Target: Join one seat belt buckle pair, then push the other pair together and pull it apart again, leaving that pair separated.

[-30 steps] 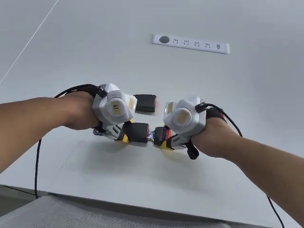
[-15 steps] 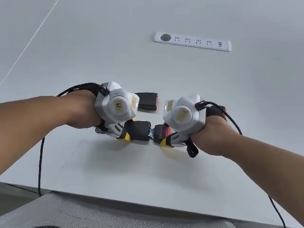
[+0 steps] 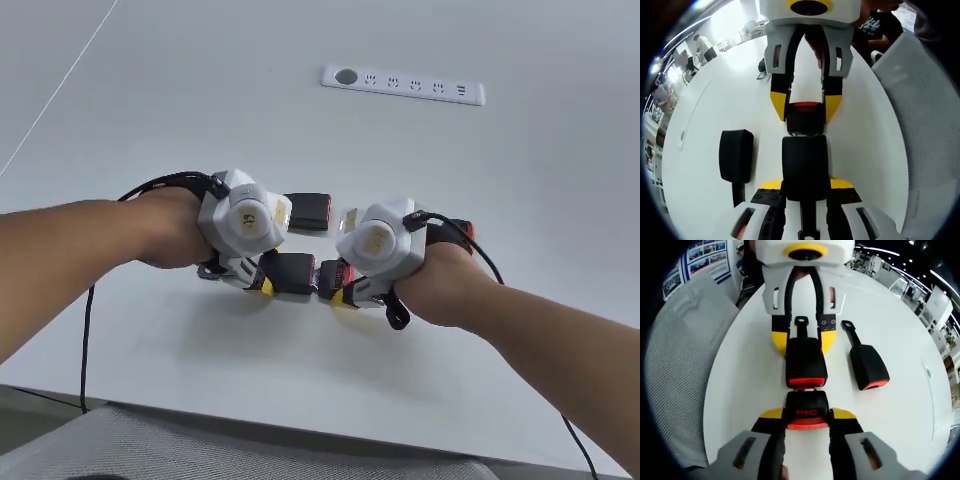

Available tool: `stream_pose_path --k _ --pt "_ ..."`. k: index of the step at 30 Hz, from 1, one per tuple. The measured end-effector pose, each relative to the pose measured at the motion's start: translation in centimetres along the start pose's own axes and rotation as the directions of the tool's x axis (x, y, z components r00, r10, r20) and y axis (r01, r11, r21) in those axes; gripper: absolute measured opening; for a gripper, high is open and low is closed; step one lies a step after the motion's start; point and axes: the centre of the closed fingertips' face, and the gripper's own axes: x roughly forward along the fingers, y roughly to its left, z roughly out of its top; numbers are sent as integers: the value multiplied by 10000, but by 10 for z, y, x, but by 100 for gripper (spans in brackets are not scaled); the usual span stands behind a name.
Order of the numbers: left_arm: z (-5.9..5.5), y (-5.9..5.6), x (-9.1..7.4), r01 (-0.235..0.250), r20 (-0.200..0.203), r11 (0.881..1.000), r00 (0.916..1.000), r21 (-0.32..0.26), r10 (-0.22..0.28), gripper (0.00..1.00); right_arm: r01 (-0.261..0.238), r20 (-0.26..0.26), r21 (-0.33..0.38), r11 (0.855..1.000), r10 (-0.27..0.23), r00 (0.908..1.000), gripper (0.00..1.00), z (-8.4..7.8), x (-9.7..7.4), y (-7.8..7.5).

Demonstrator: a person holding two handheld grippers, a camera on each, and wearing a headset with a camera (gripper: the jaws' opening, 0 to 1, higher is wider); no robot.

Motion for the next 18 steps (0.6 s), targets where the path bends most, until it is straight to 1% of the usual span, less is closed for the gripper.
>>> stream_pose_path --k 3,7,8,9,10,13,14,18 --pt "1 0 0 15 25 10000 10000 -19 -15 31 -22 -13 85 10000 22 10000 32 0 0 0" --pt "1 0 -1 19 1 10000 10000 -90 -19 32 -25 -68 -7 10000 25 10000 32 0 0 0" --pt "1 0 -1 -18 15 9998 10000 -179 19 32 -31 -83 -84 10000 30 10000 32 0 0 1" --pt "2 -1 -2 -52 41 9997 10000 -228 53 32 -43 -127 -368 9993 38 9999 32 -1 -1 1" --pt "2 -1 -2 -81 54 9998 10000 -204 82 32 40 -58 -647 9979 -43 10000 33 -2 -3 0" --pt "1 0 -3 -45 184 9996 9998 -270 50 31 -144 321 -36 9999 145 9994 33 -3 -3 0" --pt "2 1 -3 -16 208 9996 9998 -267 21 31 -173 336 69 9998 171 9993 33 -3 -3 -1" --pt "2 1 -3 65 234 9997 9997 -236 -59 31 -126 196 -98 9999 128 9997 33 -3 -2 0"
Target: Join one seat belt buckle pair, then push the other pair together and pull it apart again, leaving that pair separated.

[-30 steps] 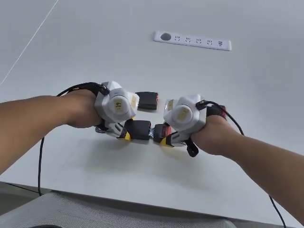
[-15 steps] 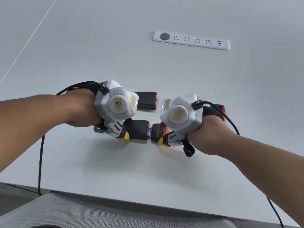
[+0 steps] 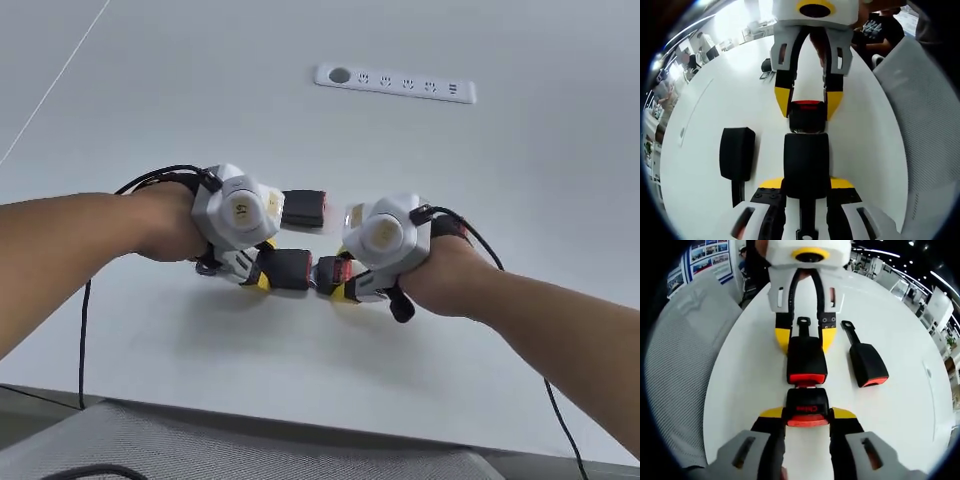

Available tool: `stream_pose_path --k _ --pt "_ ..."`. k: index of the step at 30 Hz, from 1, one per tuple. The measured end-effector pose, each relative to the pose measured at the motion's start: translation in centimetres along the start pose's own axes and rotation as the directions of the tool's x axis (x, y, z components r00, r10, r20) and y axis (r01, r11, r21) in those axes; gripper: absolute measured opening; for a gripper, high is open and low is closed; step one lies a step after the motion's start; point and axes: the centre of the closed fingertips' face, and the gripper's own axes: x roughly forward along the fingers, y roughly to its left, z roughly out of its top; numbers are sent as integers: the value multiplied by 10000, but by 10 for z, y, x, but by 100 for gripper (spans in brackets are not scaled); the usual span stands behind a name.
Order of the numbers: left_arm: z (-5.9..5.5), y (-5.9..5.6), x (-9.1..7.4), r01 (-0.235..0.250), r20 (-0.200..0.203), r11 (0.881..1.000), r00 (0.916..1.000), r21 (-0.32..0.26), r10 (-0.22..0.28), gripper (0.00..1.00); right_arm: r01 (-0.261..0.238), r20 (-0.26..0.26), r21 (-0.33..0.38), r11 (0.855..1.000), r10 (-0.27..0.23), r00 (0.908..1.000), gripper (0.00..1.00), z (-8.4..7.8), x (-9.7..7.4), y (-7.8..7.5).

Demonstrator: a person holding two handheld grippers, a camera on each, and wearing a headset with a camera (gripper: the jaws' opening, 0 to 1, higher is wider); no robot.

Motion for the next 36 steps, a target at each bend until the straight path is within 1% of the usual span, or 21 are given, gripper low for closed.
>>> stream_pose_path --k 3,5,13,15,17,19,23,25,27,29,31,34,36 --pt "0 0 0 2 90 10000 10000 10 -2 31 -18 -16 -53 10000 18 10000 33 0 0 1" --pt "0 -1 -1 5 76 10000 10000 10 -5 31 -34 -89 -93 10000 33 10000 33 0 1 1" --pt "-1 -1 -1 -85 77 10000 9999 10 85 31 -89 -73 -15 10000 89 9999 33 -2 0 0" --pt "0 -1 -1 -111 30 9999 9999 -6 111 31 -115 -89 -8 9999 115 9999 33 -2 0 0" --pt "0 -2 -1 -182 -145 9998 9997 92 184 31 -148 -101 4 9999 148 9998 33 -3 0 0" --pt "-1 -2 0 -184 -203 9998 9996 98 186 31 -162 -83 55 9999 162 9998 34 -3 0 1" --pt "-1 -1 0 -136 -225 9999 9997 98 138 32 -183 -63 100 9998 184 9998 34 -5 0 1" --pt "-1 0 1 -125 -243 9999 9996 -68 123 32 -159 -163 28 9999 160 9997 34 -6 -1 1" --pt "-1 -1 2 -115 -336 9999 9994 -37 113 32 -191 -324 59 9998 193 9993 34 -7 -2 4" --pt "-1 -2 1 -162 -344 9999 9993 2 162 32 -139 -366 28 9999 140 9992 34 -7 -2 5" --pt "-1 -1 1 -194 -351 9998 9992 -25 193 33 -192 -362 144 9997 197 9992 34 -8 -3 6" --pt "-2 -1 1 -232 -381 9996 9990 -157 226 33 -283 -345 -50 9996 281 9990 34 -9 -4 6" --pt "-2 0 1 -346 -391 9990 9987 -273 335 33 -115 -303 11 9999 115 9995 34 -8 -6 4"
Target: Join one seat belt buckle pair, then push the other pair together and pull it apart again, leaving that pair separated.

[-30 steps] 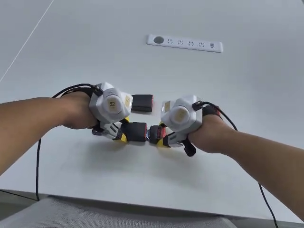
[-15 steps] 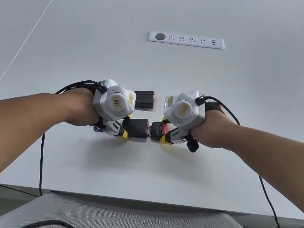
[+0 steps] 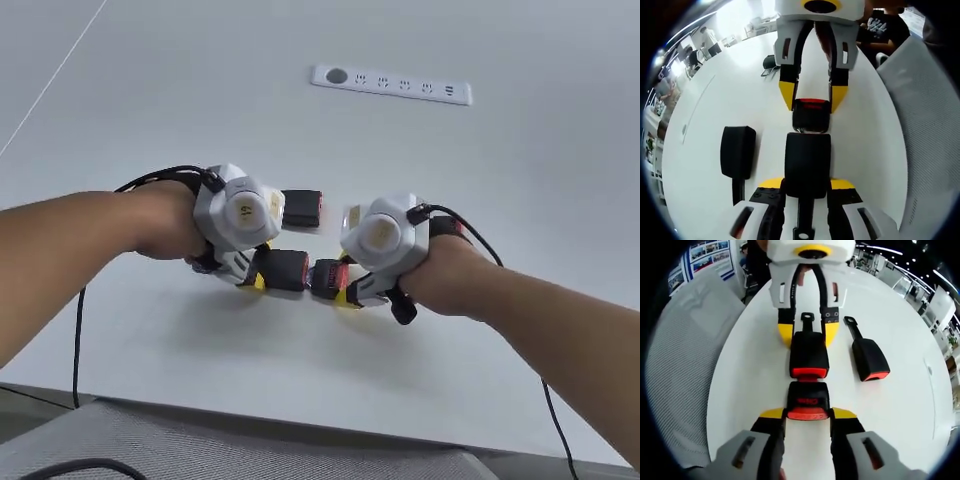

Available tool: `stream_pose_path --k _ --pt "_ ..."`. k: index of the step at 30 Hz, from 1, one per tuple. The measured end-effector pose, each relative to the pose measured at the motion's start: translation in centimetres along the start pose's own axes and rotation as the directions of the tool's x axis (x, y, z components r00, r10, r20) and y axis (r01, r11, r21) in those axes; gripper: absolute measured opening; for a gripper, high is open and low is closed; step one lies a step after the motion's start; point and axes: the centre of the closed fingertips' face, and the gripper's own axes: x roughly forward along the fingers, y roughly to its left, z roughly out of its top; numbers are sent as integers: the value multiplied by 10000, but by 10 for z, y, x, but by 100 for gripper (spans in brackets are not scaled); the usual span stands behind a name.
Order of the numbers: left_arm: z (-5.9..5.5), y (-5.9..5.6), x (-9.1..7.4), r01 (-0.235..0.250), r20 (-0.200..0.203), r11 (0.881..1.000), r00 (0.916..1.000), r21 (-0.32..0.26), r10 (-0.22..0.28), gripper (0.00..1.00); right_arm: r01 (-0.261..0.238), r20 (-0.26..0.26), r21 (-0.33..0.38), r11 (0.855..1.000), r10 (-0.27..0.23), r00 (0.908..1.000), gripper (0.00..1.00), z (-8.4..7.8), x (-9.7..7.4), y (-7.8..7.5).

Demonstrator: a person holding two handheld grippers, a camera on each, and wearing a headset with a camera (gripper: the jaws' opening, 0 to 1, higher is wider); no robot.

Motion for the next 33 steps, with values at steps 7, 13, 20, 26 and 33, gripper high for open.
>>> stream_pose_path --k 7,13,20,26,33 --pt "-1 0 -10 -174 139 9993 9997 -335 179 32 -34 492 350 9994 17 9988 36 10 -12 2" --pt "7 0 -30 -286 339 9987 9990 -427 301 31 69 605 376 9993 -91 9981 35 10 -24 1" --pt "16 30 -46 -1072 702 9939 9916 -252 1087 31 336 550 398 9986 -358 9978 33 -3 -38 -11" --pt "26 47 -50 -1466 770 9888 9859 -261 1482 33 779 312 487 9958 -794 9964 33 -29 -49 -30" --pt "26 66 -44 -1314 350 9908 9909 335 1303 33 960 -70 672 9931 -957 9954 33 -67 -65 -57"
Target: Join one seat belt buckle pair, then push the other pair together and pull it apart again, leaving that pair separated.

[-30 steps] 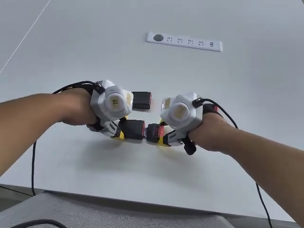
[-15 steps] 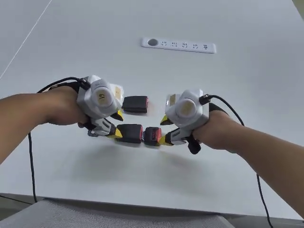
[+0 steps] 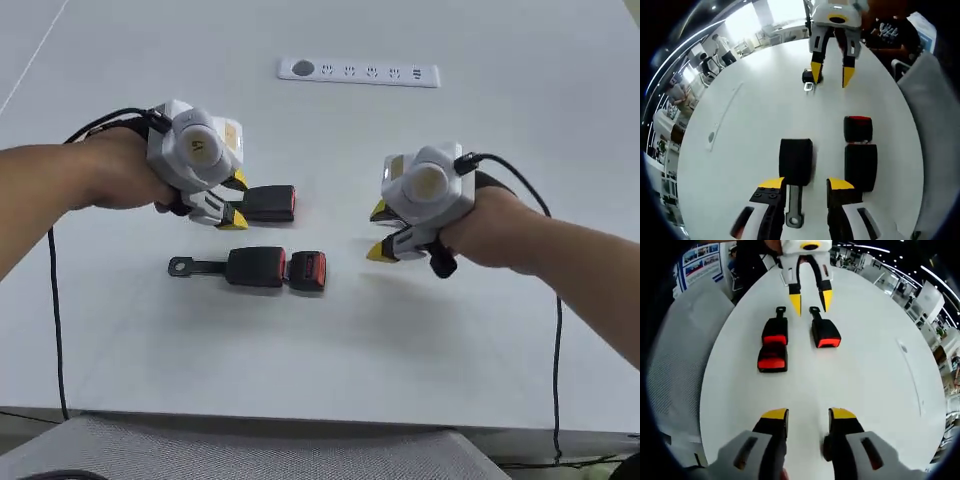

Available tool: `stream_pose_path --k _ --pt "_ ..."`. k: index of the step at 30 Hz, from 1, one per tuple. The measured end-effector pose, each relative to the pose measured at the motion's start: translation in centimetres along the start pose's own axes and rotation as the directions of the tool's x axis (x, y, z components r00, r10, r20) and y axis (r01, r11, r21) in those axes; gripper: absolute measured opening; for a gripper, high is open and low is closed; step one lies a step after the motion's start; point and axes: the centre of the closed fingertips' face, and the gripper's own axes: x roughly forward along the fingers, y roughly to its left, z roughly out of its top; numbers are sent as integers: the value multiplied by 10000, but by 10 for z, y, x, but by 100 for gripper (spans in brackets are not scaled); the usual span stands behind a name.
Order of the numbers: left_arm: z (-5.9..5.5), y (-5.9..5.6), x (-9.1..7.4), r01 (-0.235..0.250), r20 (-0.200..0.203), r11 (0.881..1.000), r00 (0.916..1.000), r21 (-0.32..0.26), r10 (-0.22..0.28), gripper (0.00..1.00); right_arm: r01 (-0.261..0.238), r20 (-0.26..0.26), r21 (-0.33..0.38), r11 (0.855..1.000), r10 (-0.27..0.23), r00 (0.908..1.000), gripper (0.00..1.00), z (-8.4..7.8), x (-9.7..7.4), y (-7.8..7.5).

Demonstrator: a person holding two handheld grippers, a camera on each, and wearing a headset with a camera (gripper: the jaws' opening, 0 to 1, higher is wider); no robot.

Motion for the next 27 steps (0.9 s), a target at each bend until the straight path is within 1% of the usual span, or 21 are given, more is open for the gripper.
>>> stream_pose_path --k 2,4,5,6,7,9,11,12,13,16,17,19,22,27 --pt "-1 5 1 -31 -94 9999 10000 128 32 33 174 -251 -339 9993 -182 9995 33 -10 -4 -7" --pt "-2 13 2 -127 -128 9998 9998 155 129 33 284 -289 -232 9993 -291 9992 33 -18 -10 -17" --pt "-1 17 3 -160 -82 9998 9998 117 161 33 342 -302 -121 9993 -346 9989 33 -23 -13 -25" --pt "-1 18 4 -165 -77 9998 9998 123 166 33 382 -348 -114 9992 -385 9987 33 -26 -15 -27" --pt "-1 20 6 -149 -94 9998 9998 136 150 33 360 -475 -69 9993 -363 9982 33 -33 -17 -30" --pt "-3 23 11 -104 -179 9998 9998 160 107 33 313 -528 170 9994 -303 9981 33 -40 -19 -32" --pt "-6 24 15 -33 -282 9999 9996 127 36 33 424 -689 8 9991 -422 9967 33 -48 -21 -38" --pt "-7 24 17 58 -333 9996 9994 283 -48 33 447 -700 49 9990 -442 9966 33 -50 -21 -39" --pt "-9 26 19 138 -344 9995 9993 291 -128 34 455 -702 140 9989 -444 9965 33 -52 -21 -41" --pt "-13 34 25 178 -340 9996 9993 239 -170 37 391 -817 117 9992 -380 9959 34 -57 -17 -41" --pt "-15 35 27 237 -381 9995 9990 200 -229 37 299 -773 294 9991 -275 9966 33 -57 -15 -40" --pt "-18 34 29 378 -427 9989 9984 282 -366 36 264 -834 214 9994 -246 9962 34 -59 -10 -42" --pt "-22 32 35 641 -627 9967 9962 502 -609 32 117 -893 38 9999 -113 9959 34 -59 -8 -42" --pt "-20 32 43 754 -621 9954 9955 591 -718 31 23 -925 -98 9999 -32 9957 34 -62 -5 -45"
